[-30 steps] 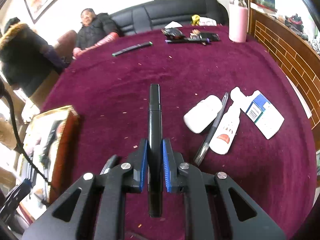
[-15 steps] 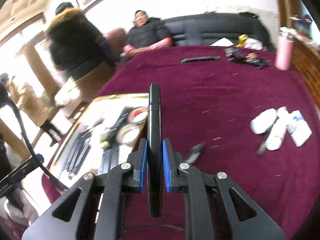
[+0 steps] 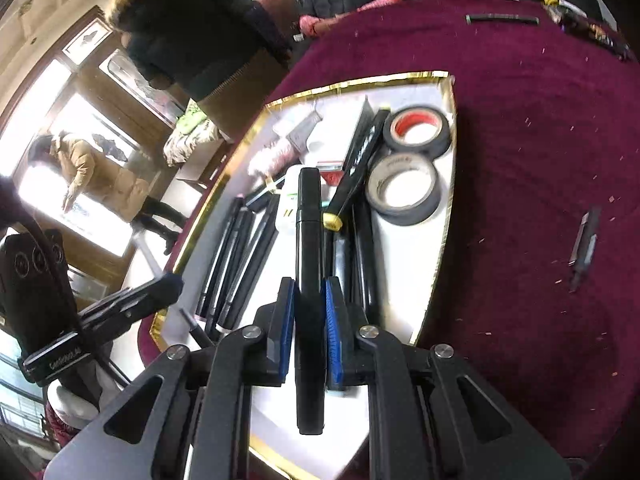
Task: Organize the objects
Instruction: 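Carry the pen and black marker over the tray with both grippers, then lower and release the pen and marker into the tray with both grippers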
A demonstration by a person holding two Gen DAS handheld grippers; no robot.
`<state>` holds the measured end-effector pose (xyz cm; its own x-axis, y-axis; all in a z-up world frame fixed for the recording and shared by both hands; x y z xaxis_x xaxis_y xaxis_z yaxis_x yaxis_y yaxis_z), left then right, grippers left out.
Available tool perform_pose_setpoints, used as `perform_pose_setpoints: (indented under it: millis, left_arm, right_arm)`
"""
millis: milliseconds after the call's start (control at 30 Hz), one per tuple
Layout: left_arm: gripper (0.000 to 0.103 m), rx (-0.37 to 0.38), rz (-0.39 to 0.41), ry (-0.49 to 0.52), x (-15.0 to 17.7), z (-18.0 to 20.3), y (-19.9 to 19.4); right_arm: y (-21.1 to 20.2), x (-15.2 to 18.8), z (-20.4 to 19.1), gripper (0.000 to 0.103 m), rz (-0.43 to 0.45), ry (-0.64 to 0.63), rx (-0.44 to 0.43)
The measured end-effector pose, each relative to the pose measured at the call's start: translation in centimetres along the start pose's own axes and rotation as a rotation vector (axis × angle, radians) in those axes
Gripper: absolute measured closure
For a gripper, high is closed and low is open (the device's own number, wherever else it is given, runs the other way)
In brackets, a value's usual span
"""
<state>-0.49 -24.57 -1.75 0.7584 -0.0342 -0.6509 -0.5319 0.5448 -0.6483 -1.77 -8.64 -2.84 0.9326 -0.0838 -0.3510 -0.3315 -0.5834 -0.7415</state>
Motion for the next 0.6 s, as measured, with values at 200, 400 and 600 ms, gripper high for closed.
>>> perform_pose_setpoints:
  millis: [200, 400, 600]
  left_arm:
    - [0.097, -0.003, -0.08, -0.042, 0.3, -2.1, 3.1]
    - [0.097, -0.007, -0.122, -0.069, 1.0, -2.8, 4.8]
    - [0.095, -0.006, -0.115, -0.111, 1.4, -3.3, 5.1]
  right_arm:
    - [1.6, 0.7, 0.4, 0.09, -0.023, 0.012, 0.042]
    - [2.1, 0.5, 0.7, 0.09, -0.021, 0.013, 0.075]
    - [2.4, 0.1, 0.8, 0.088, -0.02, 0.01, 0.092]
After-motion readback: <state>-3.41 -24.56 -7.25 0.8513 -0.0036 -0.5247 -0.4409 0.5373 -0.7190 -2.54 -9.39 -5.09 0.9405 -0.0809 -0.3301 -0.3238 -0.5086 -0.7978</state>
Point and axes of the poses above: each gripper's, at about its wrist camera, not at the fingertips, and y roughly the way its jaws point, z to its right, x to its underside, the point moved 10 cm from there along y, roughly the way its jaws point, and after that the axes turned 10 degrees about y, right-handed, at the moved point
